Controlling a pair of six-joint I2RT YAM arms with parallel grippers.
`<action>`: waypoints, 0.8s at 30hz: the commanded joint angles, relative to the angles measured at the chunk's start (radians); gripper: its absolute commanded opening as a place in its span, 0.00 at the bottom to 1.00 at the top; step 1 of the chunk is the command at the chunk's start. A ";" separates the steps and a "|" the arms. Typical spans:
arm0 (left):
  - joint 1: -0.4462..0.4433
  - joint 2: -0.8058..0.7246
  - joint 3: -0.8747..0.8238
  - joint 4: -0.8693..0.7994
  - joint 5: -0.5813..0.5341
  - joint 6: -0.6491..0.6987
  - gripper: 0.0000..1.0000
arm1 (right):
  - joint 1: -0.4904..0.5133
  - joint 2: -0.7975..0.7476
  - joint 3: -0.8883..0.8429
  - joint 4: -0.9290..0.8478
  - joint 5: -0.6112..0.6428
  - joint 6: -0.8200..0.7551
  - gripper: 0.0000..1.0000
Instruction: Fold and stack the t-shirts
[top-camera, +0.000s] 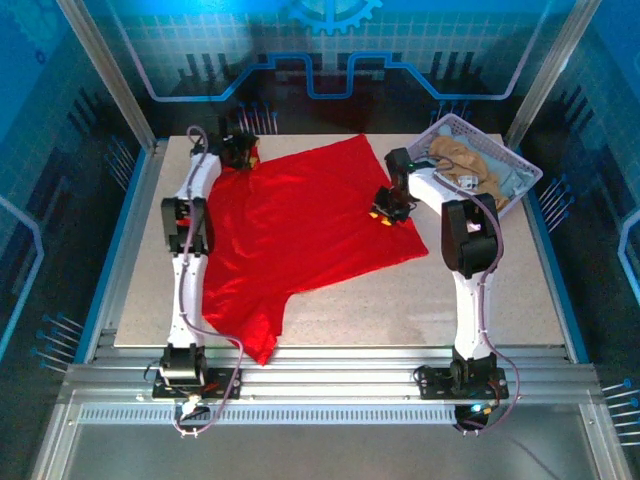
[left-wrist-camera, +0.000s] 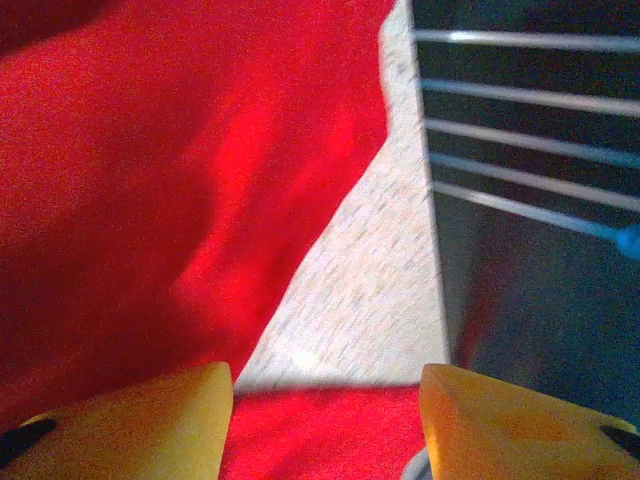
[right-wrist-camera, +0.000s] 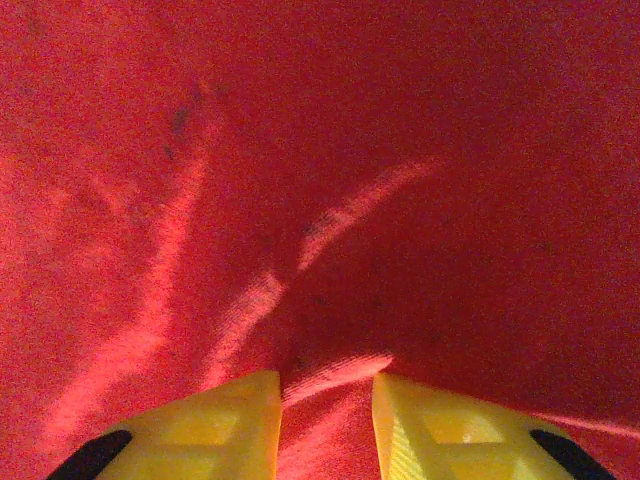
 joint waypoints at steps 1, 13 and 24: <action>-0.011 -0.396 -0.287 -0.075 -0.140 0.094 0.52 | 0.008 -0.110 -0.067 0.047 0.020 0.004 0.32; -0.030 -0.786 -1.099 -0.294 -0.198 0.075 0.21 | 0.036 -0.197 -0.209 0.027 0.030 -0.036 0.32; -0.022 -0.540 -0.916 -0.318 -0.292 0.223 0.19 | 0.006 -0.070 -0.158 -0.040 0.101 -0.040 0.32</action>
